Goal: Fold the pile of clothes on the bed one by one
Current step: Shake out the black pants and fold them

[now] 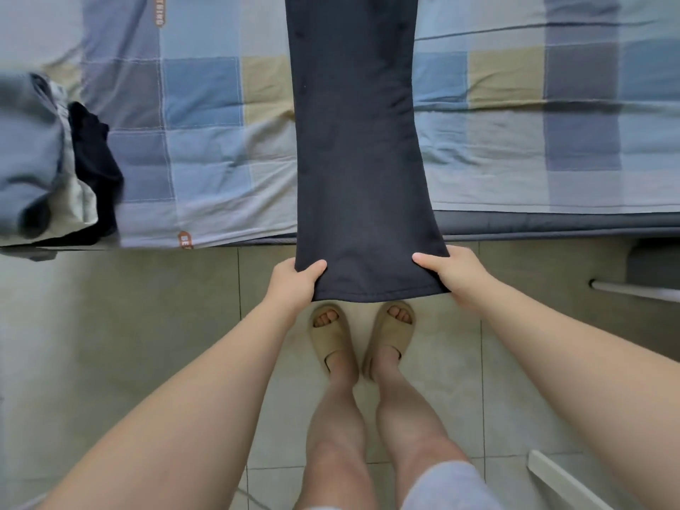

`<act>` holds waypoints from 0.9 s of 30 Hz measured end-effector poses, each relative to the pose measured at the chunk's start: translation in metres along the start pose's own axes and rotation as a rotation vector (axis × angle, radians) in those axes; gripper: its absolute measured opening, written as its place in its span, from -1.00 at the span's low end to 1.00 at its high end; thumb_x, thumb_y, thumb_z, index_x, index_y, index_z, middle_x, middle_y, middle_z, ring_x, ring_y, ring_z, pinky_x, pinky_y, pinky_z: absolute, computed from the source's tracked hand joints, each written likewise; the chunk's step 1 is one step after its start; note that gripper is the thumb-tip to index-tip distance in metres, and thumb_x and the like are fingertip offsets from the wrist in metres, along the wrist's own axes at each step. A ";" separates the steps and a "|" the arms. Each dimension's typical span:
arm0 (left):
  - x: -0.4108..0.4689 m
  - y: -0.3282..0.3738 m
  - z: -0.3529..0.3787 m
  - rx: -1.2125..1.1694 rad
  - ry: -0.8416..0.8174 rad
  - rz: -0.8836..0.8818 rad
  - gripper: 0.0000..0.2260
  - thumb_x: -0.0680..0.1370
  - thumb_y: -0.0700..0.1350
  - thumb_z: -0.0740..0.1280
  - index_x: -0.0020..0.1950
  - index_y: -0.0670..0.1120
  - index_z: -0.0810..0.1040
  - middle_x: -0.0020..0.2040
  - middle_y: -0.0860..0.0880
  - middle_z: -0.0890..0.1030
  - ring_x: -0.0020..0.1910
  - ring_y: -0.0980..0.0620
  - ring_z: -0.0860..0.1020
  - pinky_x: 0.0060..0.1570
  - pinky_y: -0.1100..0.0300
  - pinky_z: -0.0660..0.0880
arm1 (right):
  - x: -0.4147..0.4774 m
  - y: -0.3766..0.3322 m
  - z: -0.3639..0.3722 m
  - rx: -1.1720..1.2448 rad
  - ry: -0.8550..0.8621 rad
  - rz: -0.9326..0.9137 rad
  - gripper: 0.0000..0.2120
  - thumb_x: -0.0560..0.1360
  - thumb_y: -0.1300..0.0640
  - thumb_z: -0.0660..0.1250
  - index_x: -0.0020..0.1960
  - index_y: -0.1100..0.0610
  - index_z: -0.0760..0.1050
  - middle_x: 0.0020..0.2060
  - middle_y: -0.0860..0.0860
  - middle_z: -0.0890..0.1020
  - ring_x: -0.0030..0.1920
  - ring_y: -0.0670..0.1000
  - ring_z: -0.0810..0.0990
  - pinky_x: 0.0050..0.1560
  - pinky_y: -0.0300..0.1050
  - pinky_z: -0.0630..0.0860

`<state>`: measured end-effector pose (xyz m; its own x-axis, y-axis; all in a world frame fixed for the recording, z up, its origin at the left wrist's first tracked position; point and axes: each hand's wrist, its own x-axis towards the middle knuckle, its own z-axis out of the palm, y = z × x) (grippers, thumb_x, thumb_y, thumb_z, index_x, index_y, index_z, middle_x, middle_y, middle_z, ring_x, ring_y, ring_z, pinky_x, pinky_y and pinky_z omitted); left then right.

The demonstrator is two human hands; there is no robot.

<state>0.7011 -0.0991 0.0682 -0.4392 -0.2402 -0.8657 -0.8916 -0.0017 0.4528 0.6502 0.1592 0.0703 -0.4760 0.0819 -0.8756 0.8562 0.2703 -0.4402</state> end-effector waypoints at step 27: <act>-0.350 -0.151 0.003 0.014 0.039 -0.243 -0.70 0.58 0.03 0.40 0.22 -0.13 0.54 0.02 -0.07 0.58 -0.16 0.01 0.57 -0.22 0.19 0.58 | -0.340 0.170 -0.072 0.179 0.008 0.194 -0.84 0.53 0.15 0.43 0.08 0.19 0.57 -0.06 0.08 0.67 -0.19 0.05 0.65 -0.18 -0.10 0.62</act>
<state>0.9889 -0.0117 0.3025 -0.2071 -0.2716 -0.9398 -0.9721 -0.0510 0.2290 0.9431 0.2463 0.3075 -0.3007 0.1231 -0.9457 0.9531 0.0754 -0.2933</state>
